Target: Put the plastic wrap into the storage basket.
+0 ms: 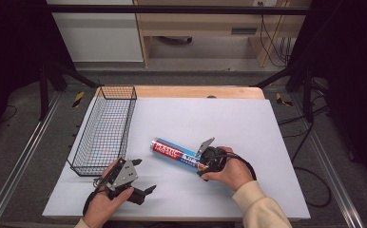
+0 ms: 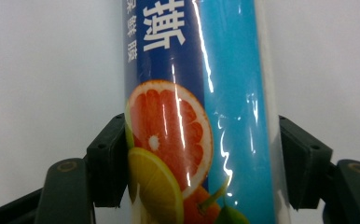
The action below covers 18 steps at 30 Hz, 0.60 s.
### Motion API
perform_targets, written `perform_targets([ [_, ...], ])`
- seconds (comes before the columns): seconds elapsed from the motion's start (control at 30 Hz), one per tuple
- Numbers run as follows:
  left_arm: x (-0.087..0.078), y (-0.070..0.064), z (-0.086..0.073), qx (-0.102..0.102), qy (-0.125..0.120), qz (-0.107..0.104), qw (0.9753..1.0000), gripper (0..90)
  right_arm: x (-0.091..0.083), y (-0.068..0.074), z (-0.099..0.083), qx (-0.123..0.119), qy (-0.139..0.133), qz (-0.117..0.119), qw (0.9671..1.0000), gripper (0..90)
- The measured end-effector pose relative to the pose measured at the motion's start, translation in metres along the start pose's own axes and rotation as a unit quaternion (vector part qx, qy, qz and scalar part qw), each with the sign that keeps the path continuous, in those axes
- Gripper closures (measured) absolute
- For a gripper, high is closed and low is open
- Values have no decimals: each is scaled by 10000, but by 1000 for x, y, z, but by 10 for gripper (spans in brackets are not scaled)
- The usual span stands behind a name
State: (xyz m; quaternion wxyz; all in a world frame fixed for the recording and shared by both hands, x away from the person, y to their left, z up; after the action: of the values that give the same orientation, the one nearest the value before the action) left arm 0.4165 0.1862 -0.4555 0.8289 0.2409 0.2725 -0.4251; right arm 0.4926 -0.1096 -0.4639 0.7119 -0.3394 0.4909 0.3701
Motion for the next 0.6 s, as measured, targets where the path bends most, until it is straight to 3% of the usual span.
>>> perform_targets([
  [0.1,-2,-1,2,93,6,-16,10000,31,-2,4,-1,-231,-28,-194,9995,316],
  [0.2,-4,-1,6,183,50,22,9998,33,-3,5,-1,-258,-99,-289,9992,317],
  [0.23,-6,1,13,382,59,1,9993,33,-7,2,-3,-302,-206,-316,9988,317],
  [0.33,-7,3,22,517,43,-31,9986,33,-15,-3,-3,-362,-256,-295,9986,317],
  [0.43,-4,15,46,951,122,27,9954,33,-36,-13,2,-626,-94,-447,9970,317],
  [0.47,-4,15,46,951,122,27,9954,33,-36,-13,2,-626,-94,-447,9970,317],
  [0.5,-3,23,60,1089,150,76,9939,33,-47,-18,4,-763,-58,-517,9957,317],
  [0.57,-3,25,67,1188,161,111,9927,36,-52,-21,5,-860,-34,-528,9949,317],
  [0.6,-2,28,74,1293,190,133,9913,38,-62,-23,6,-1038,9,-594,9928,317],
])
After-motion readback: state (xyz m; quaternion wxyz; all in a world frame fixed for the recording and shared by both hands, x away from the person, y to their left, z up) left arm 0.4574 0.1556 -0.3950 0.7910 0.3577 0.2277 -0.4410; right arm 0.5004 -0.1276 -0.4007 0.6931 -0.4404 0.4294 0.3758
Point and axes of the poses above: each handheld gripper's, and its own axes: x roughly forward along the jaws, z roughly out of its top, y roughly to its left, the point moved 1 cm from there along x, roughly forward along the jaws, and after that the axes turned 9 degrees about y, right-handed, at the moved point
